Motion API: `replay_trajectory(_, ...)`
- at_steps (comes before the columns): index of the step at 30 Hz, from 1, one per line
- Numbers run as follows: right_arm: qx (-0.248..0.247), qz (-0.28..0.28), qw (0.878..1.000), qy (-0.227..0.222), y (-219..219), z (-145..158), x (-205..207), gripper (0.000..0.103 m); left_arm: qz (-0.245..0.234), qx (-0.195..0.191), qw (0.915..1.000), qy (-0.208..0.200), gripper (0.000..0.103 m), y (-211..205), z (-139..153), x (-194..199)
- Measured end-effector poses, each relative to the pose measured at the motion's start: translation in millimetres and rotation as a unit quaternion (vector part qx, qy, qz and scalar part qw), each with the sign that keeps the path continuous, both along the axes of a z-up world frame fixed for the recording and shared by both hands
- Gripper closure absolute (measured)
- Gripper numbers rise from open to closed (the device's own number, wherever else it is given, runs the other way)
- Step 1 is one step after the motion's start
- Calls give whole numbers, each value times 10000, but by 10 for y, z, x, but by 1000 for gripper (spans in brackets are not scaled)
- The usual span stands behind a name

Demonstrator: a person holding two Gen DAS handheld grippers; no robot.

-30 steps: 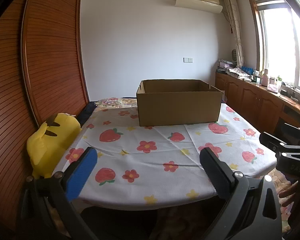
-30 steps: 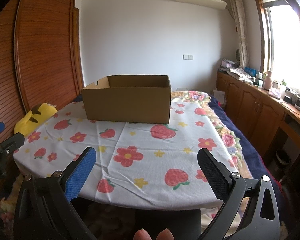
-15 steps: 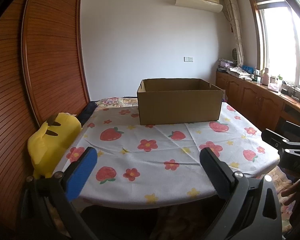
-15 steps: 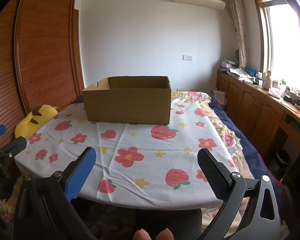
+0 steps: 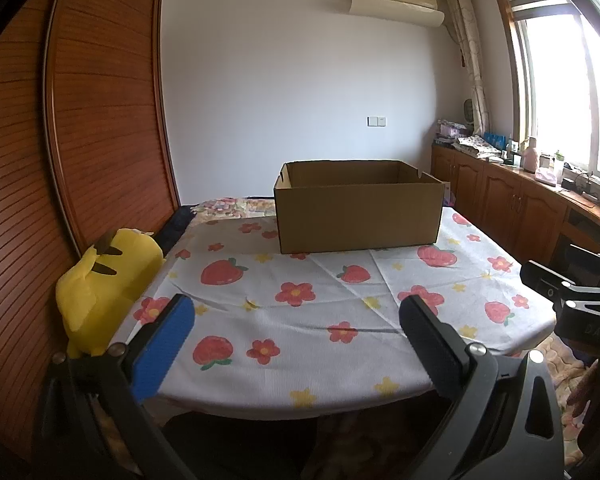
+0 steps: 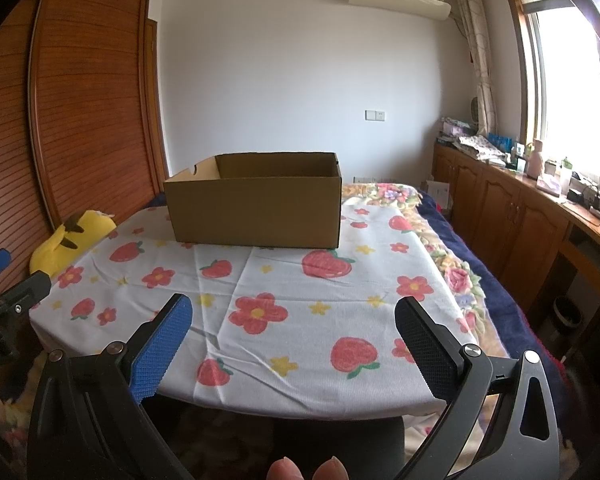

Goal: Organize snacks

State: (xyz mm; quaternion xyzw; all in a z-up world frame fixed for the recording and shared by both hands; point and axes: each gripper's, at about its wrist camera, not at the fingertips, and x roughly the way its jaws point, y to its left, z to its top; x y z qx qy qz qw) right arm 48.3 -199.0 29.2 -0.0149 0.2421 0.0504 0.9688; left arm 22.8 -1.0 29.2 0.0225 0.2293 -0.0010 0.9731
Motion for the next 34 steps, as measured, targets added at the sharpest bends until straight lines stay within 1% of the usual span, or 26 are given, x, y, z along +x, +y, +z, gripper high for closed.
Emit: replay_trajectory(34, -4, -9, 10000, -28, 32, 22, -9, 0, -8, 21, 10000, -13, 0, 7, 37, 2)
